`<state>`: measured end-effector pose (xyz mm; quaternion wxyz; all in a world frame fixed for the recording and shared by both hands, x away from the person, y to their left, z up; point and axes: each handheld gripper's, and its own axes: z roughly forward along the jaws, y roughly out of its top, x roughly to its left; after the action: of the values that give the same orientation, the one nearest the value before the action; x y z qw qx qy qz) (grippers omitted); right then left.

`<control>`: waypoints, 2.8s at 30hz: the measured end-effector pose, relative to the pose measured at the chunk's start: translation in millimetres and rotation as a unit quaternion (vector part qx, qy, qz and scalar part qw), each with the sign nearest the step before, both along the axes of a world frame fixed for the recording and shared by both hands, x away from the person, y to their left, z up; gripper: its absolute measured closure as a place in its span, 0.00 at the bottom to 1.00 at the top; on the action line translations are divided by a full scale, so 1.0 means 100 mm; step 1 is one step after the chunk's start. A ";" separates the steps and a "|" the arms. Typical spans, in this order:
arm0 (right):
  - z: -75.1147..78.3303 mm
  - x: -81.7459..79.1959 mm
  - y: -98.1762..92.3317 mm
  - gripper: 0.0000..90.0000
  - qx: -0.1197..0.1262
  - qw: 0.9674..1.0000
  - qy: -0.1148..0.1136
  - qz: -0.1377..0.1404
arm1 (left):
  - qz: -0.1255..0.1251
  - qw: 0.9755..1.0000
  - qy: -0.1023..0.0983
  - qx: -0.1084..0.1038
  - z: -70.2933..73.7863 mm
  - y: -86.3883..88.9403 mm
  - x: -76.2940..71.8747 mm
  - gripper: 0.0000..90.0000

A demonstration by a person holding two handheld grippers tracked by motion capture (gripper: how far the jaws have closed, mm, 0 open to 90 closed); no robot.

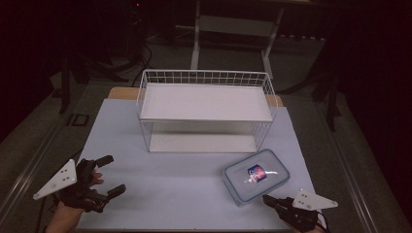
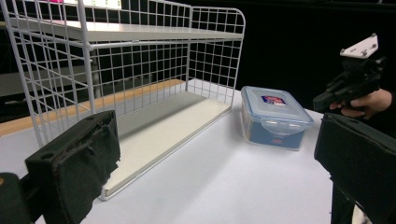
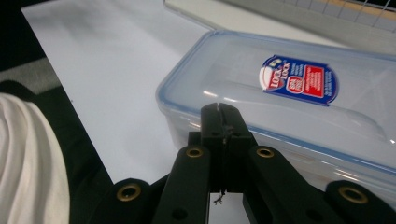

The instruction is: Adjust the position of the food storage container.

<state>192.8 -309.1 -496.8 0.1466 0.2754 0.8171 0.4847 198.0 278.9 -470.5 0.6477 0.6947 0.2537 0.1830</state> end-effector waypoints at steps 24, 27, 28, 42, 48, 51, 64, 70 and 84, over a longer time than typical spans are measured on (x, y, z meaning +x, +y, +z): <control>-0.09 0.27 0.35 1.00 -0.043 0.998 0.008 0.053 | 0.003 1.000 -0.002 -0.001 0.00 -0.01 0.00 0.00; -0.08 0.28 0.37 1.00 -0.043 0.998 0.006 0.054 | 0.001 1.000 -0.001 0.002 0.00 -0.02 0.00 0.00; -0.06 0.28 0.35 1.00 -0.038 0.998 0.002 0.054 | 0.000 1.000 -0.001 0.001 -0.01 -0.02 0.00 0.00; 0.17 0.50 -0.57 1.00 -0.025 0.993 -0.036 -0.111 | 0.001 1.000 0.000 -0.001 -0.01 -0.02 0.00 0.00; 0.05 0.68 -0.71 1.00 -0.038 0.989 -0.023 -0.142 | -0.002 1.000 0.002 0.002 -0.01 -0.03 0.01 0.00; -0.02 0.73 -0.72 1.00 -0.045 0.988 -0.014 -0.149 | -0.001 1.000 0.001 0.004 -0.02 -0.04 0.00 0.00; -0.13 0.67 -0.70 1.00 -0.019 0.989 0.007 -0.149 | -0.001 1.000 0.006 0.006 -0.03 -0.06 0.01 0.00; -0.13 0.60 -0.58 1.00 -0.015 0.992 0.013 -0.124 | -0.001 1.000 0.007 0.008 -0.03 -0.07 0.01 0.00; -0.12 0.49 -0.24 1.00 -0.014 0.998 0.021 -0.057 | -0.001 1.000 0.005 0.014 -0.04 -0.09 0.01 0.00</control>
<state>241.9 -332.8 -508.5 0.1603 0.3298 0.8098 0.4580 199.3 270.0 -474.2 0.6372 0.7047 0.2535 0.1819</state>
